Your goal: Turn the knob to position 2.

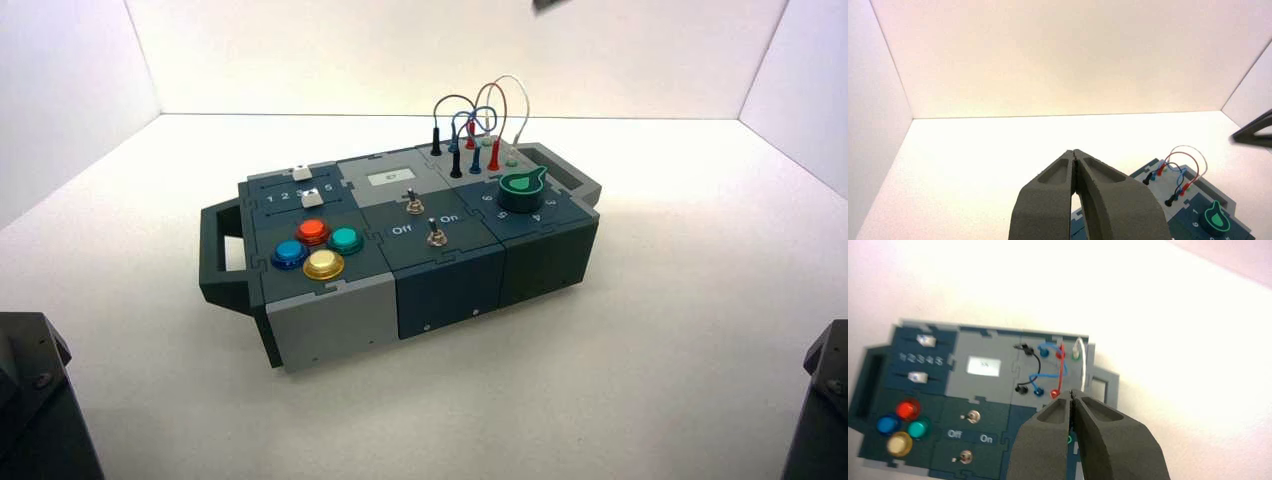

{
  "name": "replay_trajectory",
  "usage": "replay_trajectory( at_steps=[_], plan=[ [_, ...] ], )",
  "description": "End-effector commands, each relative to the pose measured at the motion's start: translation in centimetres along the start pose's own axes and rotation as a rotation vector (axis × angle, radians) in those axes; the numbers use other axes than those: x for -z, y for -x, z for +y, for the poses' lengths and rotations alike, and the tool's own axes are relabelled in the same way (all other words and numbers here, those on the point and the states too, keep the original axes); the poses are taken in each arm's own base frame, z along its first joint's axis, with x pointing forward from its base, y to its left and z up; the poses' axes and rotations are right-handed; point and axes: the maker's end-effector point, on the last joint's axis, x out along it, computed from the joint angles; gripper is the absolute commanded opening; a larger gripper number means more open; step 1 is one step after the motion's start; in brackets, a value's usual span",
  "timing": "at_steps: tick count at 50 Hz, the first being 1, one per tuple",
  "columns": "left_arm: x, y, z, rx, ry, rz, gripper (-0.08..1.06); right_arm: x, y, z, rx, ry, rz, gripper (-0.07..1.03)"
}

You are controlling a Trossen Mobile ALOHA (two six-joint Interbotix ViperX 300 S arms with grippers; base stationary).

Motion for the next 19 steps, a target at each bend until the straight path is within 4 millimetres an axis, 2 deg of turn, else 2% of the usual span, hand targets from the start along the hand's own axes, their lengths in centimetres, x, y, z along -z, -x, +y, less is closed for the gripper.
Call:
replay_trajectory(
  at_steps=[1, 6, 13, 19],
  plan=[
    [-0.4, -0.2, 0.1, -0.005, -0.005, -0.004, -0.03, -0.9, 2.4, -0.1, 0.002, 0.004, -0.081, -0.02],
    [-0.4, -0.3, 0.1, -0.005, -0.005, -0.002, -0.03, -0.3, 2.7, -0.1, 0.004, 0.016, -0.077, -0.02],
    [-0.4, -0.3, 0.1, -0.005, -0.005, -0.001, -0.03, 1.2, 1.7, -0.2, 0.007, 0.024, -0.035, -0.02],
    [-0.3, -0.5, 0.1, -0.006, -0.004, 0.009, -0.03, 1.6, 1.5, -0.1, 0.005, 0.030, -0.025, -0.02]
  ],
)
